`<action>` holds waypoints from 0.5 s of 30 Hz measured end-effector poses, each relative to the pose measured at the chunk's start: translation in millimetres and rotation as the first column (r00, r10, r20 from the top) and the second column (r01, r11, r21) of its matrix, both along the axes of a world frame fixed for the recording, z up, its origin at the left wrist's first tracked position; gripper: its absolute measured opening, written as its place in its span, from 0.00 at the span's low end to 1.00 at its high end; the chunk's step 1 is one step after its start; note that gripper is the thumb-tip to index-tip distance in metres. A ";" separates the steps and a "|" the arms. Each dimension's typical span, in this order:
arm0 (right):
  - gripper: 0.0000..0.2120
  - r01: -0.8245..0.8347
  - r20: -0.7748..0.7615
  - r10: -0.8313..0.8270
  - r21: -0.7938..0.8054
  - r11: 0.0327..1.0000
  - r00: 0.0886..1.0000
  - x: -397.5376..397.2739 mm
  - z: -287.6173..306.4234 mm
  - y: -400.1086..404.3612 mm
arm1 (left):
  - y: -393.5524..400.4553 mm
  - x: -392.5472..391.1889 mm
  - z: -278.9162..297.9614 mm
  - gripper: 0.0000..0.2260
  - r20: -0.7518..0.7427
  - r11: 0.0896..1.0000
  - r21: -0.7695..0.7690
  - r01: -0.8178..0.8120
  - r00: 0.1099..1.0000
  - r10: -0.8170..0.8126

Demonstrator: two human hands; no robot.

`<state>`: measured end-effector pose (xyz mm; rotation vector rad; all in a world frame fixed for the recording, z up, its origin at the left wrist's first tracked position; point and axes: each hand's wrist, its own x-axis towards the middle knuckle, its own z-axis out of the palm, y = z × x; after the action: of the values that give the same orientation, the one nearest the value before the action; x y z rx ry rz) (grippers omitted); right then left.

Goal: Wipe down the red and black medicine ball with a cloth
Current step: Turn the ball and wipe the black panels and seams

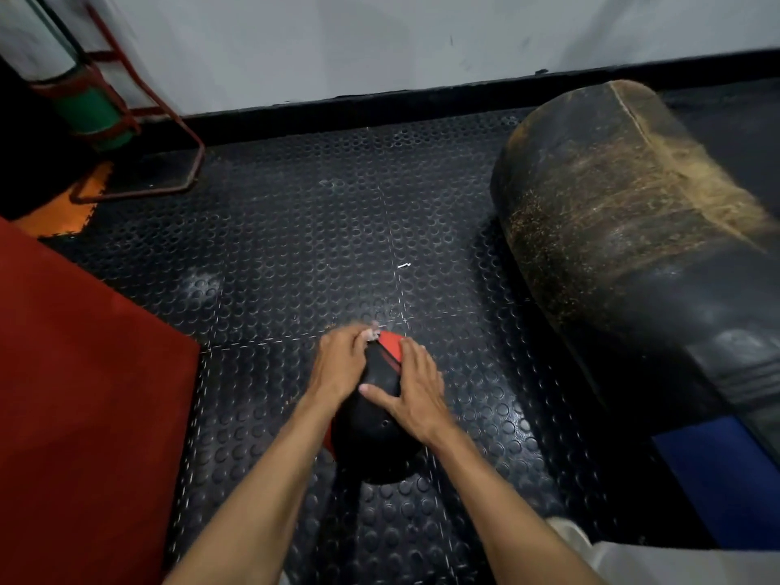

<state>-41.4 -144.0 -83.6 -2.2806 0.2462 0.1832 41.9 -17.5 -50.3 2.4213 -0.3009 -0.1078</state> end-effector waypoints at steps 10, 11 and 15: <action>0.59 0.045 0.000 -0.045 -0.036 0.998 0.999 -20.6 -4.0 8.2 | 2.0 13.7 -4.8 0.12 -0.098 0.999 0.038 -0.037 0.994 0.041; 0.60 0.039 -0.002 -0.040 -0.029 0.999 0.999 -21.3 -4.7 4.6 | -8.6 1.9 0.0 0.12 -0.058 0.999 0.047 -0.009 0.998 0.012; 0.52 0.082 0.040 -0.086 0.104 0.991 0.995 -34.4 -11.9 -13.5 | -29.0 -46.7 1.1 0.14 0.172 0.908 0.046 0.416 0.892 -0.418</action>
<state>-75.8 -157.5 -95.4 -2.1653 0.3022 0.0993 -4.8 -46.5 -49.2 2.3404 -0.9050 -0.0827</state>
